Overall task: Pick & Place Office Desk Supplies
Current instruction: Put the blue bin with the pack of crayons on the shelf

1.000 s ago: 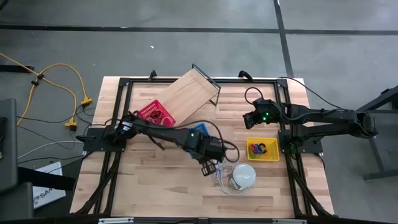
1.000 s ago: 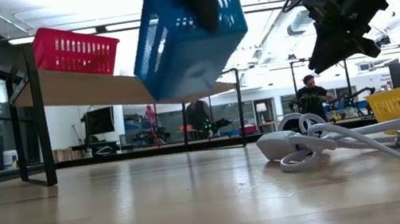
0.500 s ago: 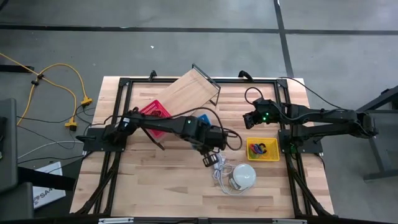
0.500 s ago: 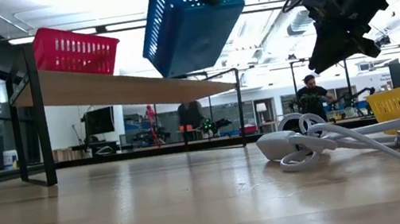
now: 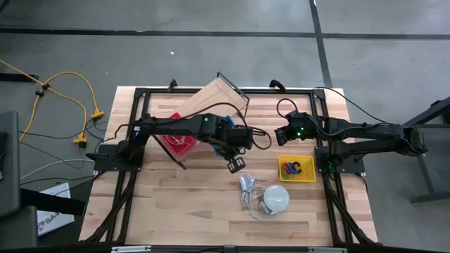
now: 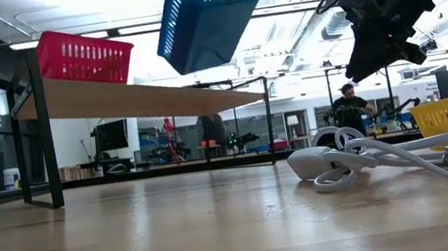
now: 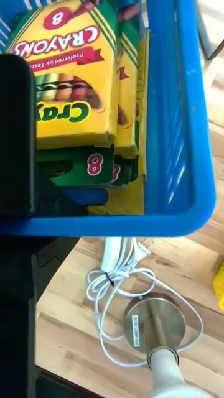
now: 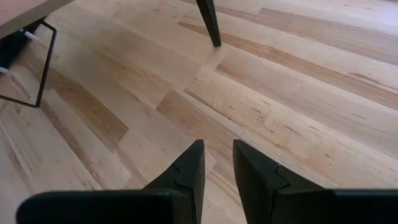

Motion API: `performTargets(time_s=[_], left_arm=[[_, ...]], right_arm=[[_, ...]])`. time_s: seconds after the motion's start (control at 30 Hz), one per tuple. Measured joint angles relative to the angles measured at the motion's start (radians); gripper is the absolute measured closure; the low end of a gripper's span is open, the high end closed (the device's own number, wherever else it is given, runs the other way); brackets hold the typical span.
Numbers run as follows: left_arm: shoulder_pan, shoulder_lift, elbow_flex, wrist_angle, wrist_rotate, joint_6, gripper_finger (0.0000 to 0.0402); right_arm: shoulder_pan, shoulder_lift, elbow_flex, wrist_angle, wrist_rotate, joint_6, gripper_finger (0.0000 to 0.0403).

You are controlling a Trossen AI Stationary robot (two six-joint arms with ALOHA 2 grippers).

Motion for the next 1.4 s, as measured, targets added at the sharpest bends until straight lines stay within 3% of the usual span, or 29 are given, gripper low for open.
performTargets(time_s=[0.63, 1.4], left_arm=[[0.084, -0.024, 0.0, -0.161, -0.031, -0.044, 0.0401], [0.188, 0.017, -0.019, -0.161, -0.094, -0.01, 0.0401]], right_arm=[[0.0, 0.0, 0.0, 0.0, 0.0, 0.0, 0.0332], [0.0, 0.0, 0.0, 0.0, 0.0, 0.0, 0.0332]])
